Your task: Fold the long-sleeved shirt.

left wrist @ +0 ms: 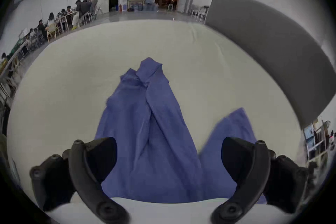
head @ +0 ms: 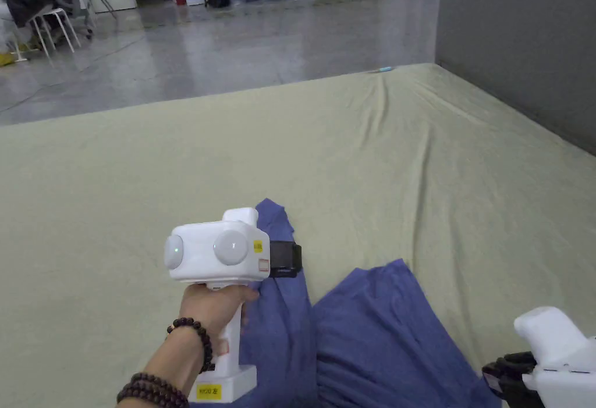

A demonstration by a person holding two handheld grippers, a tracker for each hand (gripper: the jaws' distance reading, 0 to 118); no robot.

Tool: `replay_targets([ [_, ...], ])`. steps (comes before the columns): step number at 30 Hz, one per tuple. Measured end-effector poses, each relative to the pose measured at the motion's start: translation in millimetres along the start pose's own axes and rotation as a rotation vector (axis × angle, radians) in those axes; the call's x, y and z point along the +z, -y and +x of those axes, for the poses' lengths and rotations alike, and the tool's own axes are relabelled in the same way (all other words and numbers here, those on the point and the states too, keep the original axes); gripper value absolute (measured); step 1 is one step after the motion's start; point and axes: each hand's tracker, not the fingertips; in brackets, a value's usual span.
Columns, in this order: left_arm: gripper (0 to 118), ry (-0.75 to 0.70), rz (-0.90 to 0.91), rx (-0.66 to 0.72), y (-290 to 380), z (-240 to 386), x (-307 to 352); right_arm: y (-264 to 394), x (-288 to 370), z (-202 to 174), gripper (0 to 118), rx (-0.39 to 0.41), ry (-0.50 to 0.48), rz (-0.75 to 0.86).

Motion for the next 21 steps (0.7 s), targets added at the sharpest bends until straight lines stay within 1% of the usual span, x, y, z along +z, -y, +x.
replay_targets([
  [1,109,-0.015,-0.008,0.001,1.5,15.7,-1.2,1.6,-3.2,0.5,0,0.001,-0.008,-0.006],
  [3,108,-0.036,-0.045,-0.012,0.1,24.9,-26.7,4.5,-6.6,0.7,0,0.004,-0.020,-0.011],
  [5,104,-0.074,-0.080,-0.018,-3.8,26.4,-41.5,7.9,-11.5,2.5,0,0.002,-0.029,-0.017],
  [6,96,-0.103,-0.100,-0.025,-2.6,29.0,-48.7,9.2,-13.0,3.5,0,0.001,-0.033,-0.019],
  [8,75,-0.148,-0.142,-0.054,-1.6,32.3,-60.1,10.6,-14.2,5.0,0,-0.002,-0.035,-0.021],
  [9,66,-0.143,-0.170,-0.070,-4.4,30.9,-62.6,11.4,-14.9,6.4,0,-0.004,-0.038,-0.022],
  [10,66,-0.107,-0.153,-0.058,-0.8,33.7,-62.0,11.8,-15.0,7.2,0,-0.006,-0.037,-0.023],
  [11,65,-0.103,-0.149,-0.067,0.0,37.3,-60.1,11.5,-14.8,7.5,0,-0.008,-0.034,-0.024],
  [12,53,-0.111,-0.153,-0.076,1.0,41.0,-56.7,12.0,-14.9,8.7,0,-0.009,-0.033,-0.025],
  [13,23,-0.097,-0.177,-0.087,-18.1,24.7,-68.3,12.8,-14.7,9.5,0,-0.012,-0.029,-0.025],
  [14,0,-0.090,-0.157,-0.090,-19.5,26.6,-60.5,13.3,-14.5,10.1,0,-0.016,-0.025,-0.024],
  [15,0,-0.139,-0.135,-0.114,-19.5,28.2,-52.1,12.4,-14.3,9.9,0,-0.020,-0.023,-0.024],
  [16,0,-0.136,-0.109,-0.116,-21.4,25.7,-42.3,12.7,-13.7,10.1,0,-0.024,-0.022,-0.022],
  [18,0,-0.039,-0.107,-0.094,-29.9,15.3,-25.0,13.4,-11.4,9.2,0,-0.027,-0.022,-0.018],
  [21,0,-0.030,-0.019,-0.103,-24.4,11.9,23.2,11.8,-6.1,5.8,0,-0.019,-0.022,-0.009],
])
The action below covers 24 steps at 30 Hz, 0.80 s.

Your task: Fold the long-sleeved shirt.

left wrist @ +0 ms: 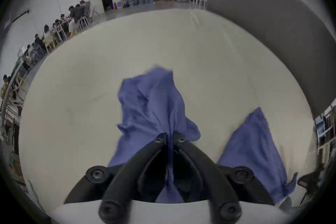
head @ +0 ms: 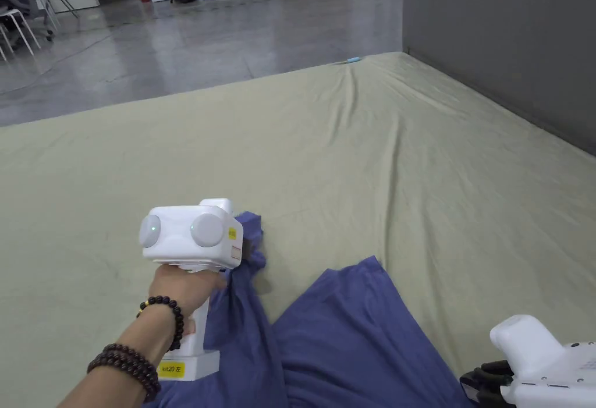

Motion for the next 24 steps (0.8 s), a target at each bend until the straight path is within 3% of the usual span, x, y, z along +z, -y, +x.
replay_targets([
  [6,0,0.012,0.107,-0.026,26.1,-3.8,88.7,-7.3,17.5,-8.0,0,0.013,0.009,0.034],
  [14,0,0.105,0.152,-0.095,138.4,25.5,183.8,-13.4,36.7,-18.3,0,0.037,0.011,0.063],
  [24,0,0.117,-0.126,-0.216,270.4,57.8,154.8,-12.3,37.8,-34.4,0,0.064,-0.018,0.051],
])
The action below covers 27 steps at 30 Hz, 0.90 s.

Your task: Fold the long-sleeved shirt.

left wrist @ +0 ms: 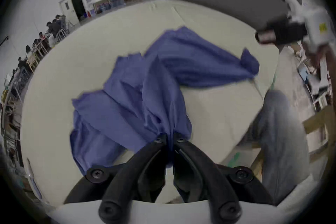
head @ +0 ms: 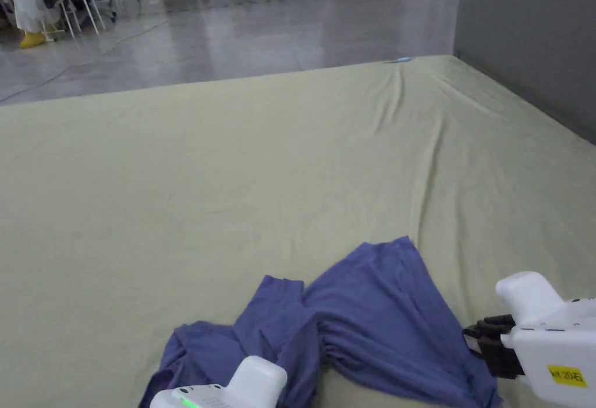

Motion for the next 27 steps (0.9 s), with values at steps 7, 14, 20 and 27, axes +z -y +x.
replay_targets([
  [7,116,0.080,0.045,0.066,-6.5,-11.4,8.3,-0.6,0.5,-3.9,0,0.003,-0.002,-0.012],
  [14,0,-0.056,0.320,0.165,-5.7,-53.9,107.8,-6.9,10.2,-7.7,0,-0.014,0.012,0.013],
  [20,0,-0.159,0.316,0.286,-2.8,-112.4,112.6,-8.0,9.4,-20.8,0,-0.009,-0.001,0.012],
  [27,101,-0.177,0.194,0.432,-25.9,-171.0,32.9,-11.4,3.6,-29.5,0,0.005,-0.007,0.003],
])
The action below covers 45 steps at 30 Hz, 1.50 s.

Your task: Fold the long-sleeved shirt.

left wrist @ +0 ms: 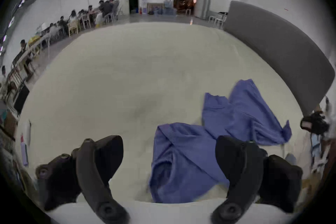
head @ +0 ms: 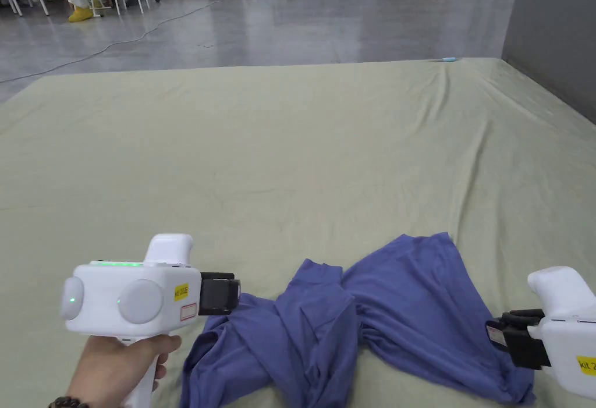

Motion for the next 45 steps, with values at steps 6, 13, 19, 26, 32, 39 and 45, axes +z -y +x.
replay_targets([
  [6,86,-0.015,-0.145,0.057,-2.7,0.2,-76.0,1.2,-5.4,2.1,0,-0.003,0.012,-0.017],
  [13,0,0.007,-0.168,0.014,6.2,16.2,-93.1,-8.9,-25.3,10.5,0,0.012,0.024,-0.060],
  [19,0,0.057,-0.112,0.028,-6.8,-2.0,-81.3,-91.8,-82.4,35.1,36,-0.007,0.052,0.008],
  [26,0,0.088,-0.049,0.041,-9.1,3.9,-52.2,-172.9,-217.8,86.1,72,-0.115,0.143,-0.161],
  [32,0,0.100,-0.046,0.045,-7.7,9.7,-46.8,-170.6,-272.7,96.6,53,-0.130,0.186,-0.277],
  [39,0,0.093,-0.044,0.061,-6.9,16.8,-45.6,-166.2,-270.0,69.1,0,-0.011,0.198,-0.308],
  [45,0,0.128,0.113,0.106,-29.4,11.1,4.7,-187.2,-178.9,63.3,0,-0.056,0.122,-0.085],
])
